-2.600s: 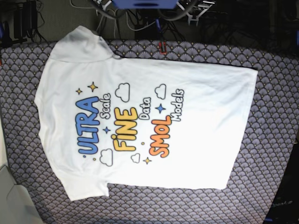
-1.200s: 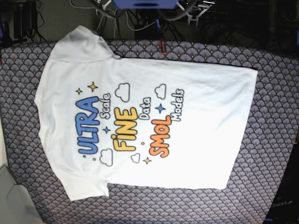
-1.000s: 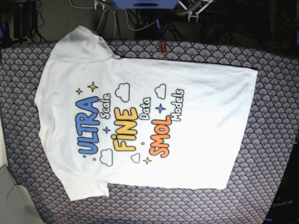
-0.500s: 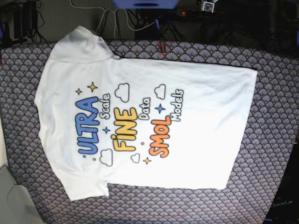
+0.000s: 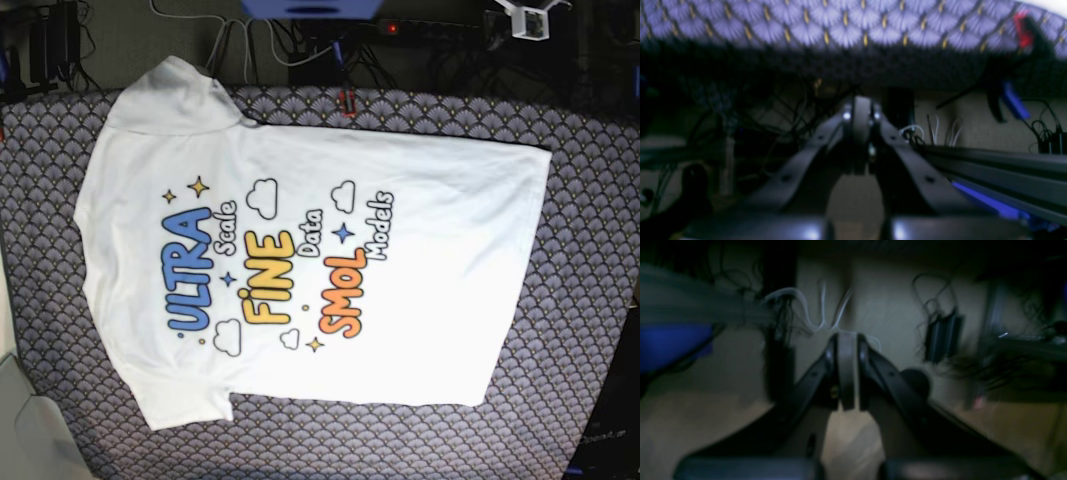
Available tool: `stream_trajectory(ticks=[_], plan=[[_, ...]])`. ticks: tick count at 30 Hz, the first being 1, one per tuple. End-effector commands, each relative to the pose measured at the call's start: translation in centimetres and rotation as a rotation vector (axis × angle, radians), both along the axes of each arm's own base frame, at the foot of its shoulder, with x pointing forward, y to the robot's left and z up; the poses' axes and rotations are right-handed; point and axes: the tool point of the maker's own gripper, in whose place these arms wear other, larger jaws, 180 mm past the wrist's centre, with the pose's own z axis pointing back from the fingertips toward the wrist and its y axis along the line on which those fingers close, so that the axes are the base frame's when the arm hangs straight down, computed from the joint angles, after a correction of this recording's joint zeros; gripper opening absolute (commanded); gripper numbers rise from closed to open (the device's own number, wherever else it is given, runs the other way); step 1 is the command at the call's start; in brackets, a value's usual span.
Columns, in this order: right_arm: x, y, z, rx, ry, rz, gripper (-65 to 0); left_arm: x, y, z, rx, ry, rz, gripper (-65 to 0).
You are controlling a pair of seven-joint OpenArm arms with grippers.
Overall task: Fold the T-shirt properly
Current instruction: 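Move both grippers down toward the shirt's collar-side edge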
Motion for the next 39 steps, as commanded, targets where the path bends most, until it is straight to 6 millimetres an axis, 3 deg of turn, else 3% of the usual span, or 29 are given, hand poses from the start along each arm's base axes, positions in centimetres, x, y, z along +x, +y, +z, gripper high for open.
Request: stream_trajectory(ticks=[1, 7, 12, 15, 22, 32, 39], plan=[[0.3, -0.4, 1.1, -0.011, -0.026, 0.002, -65.0, 0.1, 0.0, 0.8, -0.003, -0.018, -0.012, -64.5], [3.3, -3.6, 1.9, -0.1, -0.029, -0.051, -65.0, 1.2, 0.4, 1.5, -0.058, -0.039, -0.004, -62.8], [5.6, -6.5, 1.1, -0.121, 0.023, -0.201, -65.0, 2.3, 0.9, 1.8, -0.131, -0.053, 0.029, -47.7], [7.4, -6.1, 0.7, -0.06, 0.041, -0.135, -65.0, 2.6, 1.1, 1.9, -0.149, -0.051, 0.026, -42.7], [10.2, -4.6, 1.0, 0.032, 0.028, 0.051, -65.0, 3.8, 1.2, 2.2, -0.158, -0.083, 0.032, -42.3], [12.9, -5.9, 1.0, -0.04, 0.044, 0.093, -65.0, 5.4, 1.3, 2.2, -0.155, -0.102, 0.033, -42.3], [15.1, -3.8, -0.3, -0.124, 0.116, 0.213, -64.0, 7.0, 0.7, 1.0, -0.16, -0.027, 0.011, -42.3]])
